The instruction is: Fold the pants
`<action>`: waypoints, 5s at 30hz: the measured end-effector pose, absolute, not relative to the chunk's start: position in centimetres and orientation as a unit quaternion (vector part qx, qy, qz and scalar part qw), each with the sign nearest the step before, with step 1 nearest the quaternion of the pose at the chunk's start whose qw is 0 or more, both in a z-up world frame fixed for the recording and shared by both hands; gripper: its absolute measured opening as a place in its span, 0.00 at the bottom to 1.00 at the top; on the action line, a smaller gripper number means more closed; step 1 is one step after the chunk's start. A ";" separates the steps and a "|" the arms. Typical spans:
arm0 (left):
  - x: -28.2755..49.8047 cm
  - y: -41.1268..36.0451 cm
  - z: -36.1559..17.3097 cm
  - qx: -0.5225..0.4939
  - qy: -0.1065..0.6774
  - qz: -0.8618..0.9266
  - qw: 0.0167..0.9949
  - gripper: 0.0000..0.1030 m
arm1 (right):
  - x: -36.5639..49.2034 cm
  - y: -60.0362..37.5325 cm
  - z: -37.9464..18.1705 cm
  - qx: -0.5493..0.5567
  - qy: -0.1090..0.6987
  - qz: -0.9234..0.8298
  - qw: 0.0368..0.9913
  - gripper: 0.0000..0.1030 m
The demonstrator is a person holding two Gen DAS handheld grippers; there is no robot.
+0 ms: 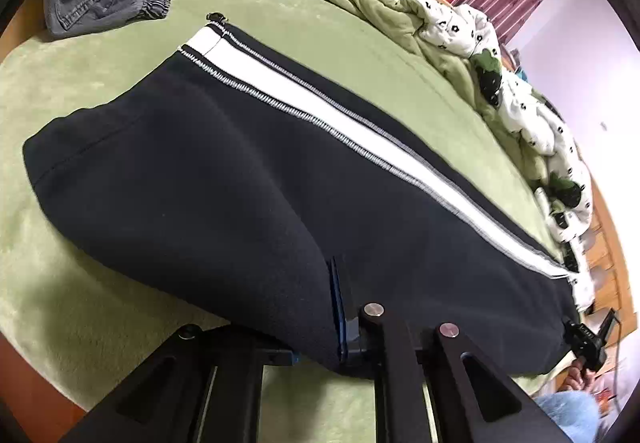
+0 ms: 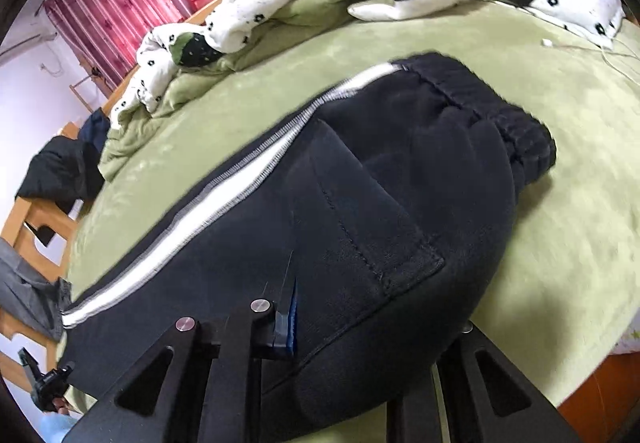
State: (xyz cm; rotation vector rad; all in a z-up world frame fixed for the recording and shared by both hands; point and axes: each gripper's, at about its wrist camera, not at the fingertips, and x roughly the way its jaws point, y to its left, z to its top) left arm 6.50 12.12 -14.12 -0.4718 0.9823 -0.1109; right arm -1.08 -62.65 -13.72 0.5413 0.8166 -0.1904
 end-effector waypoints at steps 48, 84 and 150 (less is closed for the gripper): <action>12.3 14.4 -7.2 -0.112 0.402 -0.004 0.909 0.58 | -1.2 -66.5 -5.9 0.154 0.342 -0.228 0.898 0.69; 20.6 21.3 -9.4 -0.171 0.376 0.007 0.911 0.20 | 20.1 -38.3 -10.4 -0.133 0.411 0.125 0.893 0.04; 7.2 27.4 -16.4 -0.369 0.378 0.011 0.849 0.41 | 2.0 -36.4 -5.3 0.100 0.422 -0.045 0.900 0.47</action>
